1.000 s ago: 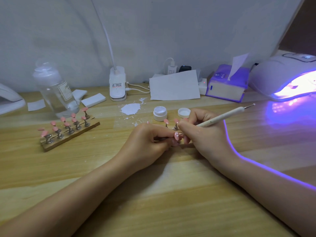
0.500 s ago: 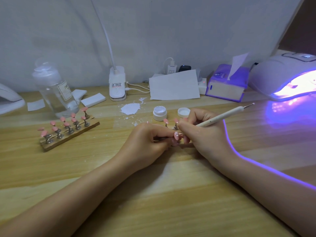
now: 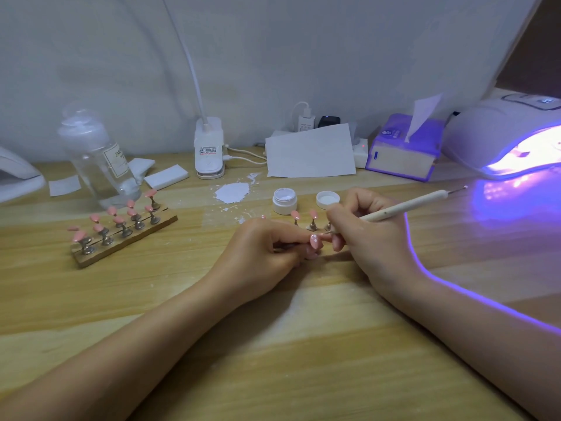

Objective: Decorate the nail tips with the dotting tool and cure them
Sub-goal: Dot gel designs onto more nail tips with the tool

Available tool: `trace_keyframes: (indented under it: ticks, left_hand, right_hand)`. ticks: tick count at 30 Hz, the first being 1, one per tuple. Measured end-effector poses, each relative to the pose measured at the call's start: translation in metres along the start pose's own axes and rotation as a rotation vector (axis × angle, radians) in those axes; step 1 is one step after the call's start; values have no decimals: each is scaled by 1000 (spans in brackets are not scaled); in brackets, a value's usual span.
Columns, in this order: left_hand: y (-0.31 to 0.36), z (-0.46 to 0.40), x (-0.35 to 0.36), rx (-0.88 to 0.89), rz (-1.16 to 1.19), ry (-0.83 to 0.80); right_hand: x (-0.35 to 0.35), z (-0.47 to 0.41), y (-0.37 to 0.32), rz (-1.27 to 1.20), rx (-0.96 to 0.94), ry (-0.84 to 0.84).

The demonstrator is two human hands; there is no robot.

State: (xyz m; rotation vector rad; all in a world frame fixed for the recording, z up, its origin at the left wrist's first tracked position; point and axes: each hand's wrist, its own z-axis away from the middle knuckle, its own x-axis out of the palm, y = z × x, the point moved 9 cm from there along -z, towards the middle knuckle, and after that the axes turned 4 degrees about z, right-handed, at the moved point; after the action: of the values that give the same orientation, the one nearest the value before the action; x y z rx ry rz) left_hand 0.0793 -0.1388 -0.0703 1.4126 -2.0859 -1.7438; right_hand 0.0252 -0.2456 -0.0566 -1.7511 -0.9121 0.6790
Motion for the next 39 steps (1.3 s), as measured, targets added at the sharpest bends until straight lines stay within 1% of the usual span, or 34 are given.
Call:
trace_keyframes:
  ticks: [3, 10, 27, 32, 39]
  left_hand:
    - [0, 0, 0, -3, -4, -3]
    - [5, 0, 0, 19, 2, -11]
    - [6, 1, 1, 39, -29, -32]
    - [5, 0, 1, 38, -16, -24]
    - [2, 0, 1, 38, 1, -26]
  right_hand:
    - [1, 2, -4, -8, -23, -9]
    - [12, 6, -5, -48, -3, -85]
    - [14, 6, -2, -92, 36, -93]
    - [13, 6, -4, -62, 6, -91]
    - [13, 5, -1, -49, 11, -94]
